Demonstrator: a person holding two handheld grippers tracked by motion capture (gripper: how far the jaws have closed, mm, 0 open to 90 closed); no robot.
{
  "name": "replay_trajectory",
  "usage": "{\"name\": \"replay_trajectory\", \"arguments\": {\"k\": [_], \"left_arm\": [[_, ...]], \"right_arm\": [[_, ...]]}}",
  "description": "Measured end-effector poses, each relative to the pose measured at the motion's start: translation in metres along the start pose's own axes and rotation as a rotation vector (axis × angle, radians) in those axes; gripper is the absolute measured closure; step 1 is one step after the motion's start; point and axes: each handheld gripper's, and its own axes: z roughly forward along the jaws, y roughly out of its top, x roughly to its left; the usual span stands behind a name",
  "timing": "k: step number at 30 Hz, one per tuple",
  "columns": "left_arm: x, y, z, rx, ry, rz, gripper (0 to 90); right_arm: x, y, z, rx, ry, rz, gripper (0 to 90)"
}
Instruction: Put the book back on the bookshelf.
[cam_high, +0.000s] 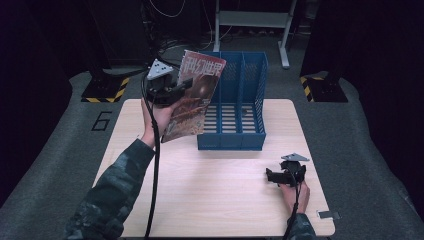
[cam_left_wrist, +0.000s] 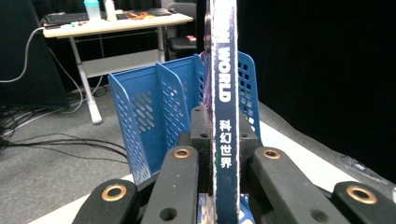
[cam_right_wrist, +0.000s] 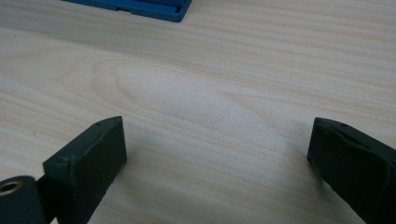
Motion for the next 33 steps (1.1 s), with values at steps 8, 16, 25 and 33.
{"name": "replay_trajectory", "arguments": {"k": [8, 16, 25, 33], "left_arm": [[0.002, 0.0, 0.013, -0.043, 0.045, -0.038, 84.2], [0.004, 0.001, 0.022, -0.052, 0.069, -0.053, 84.2], [0.01, -0.001, 0.033, -0.057, 0.096, -0.068, 84.2], [0.013, -0.001, 0.046, -0.068, 0.122, -0.081, 84.2]], "right_arm": [[0.0, 0.0, 0.0, 0.002, 0.0, 0.004, 4.3], [0.001, 0.0, 0.0, 0.0, -0.002, 0.009, 4.4], [0.0, 0.0, 0.0, -0.001, -0.002, 0.003, 4.5], [0.0, 0.0, 0.0, -0.002, -0.002, 0.004, 4.4]]}}
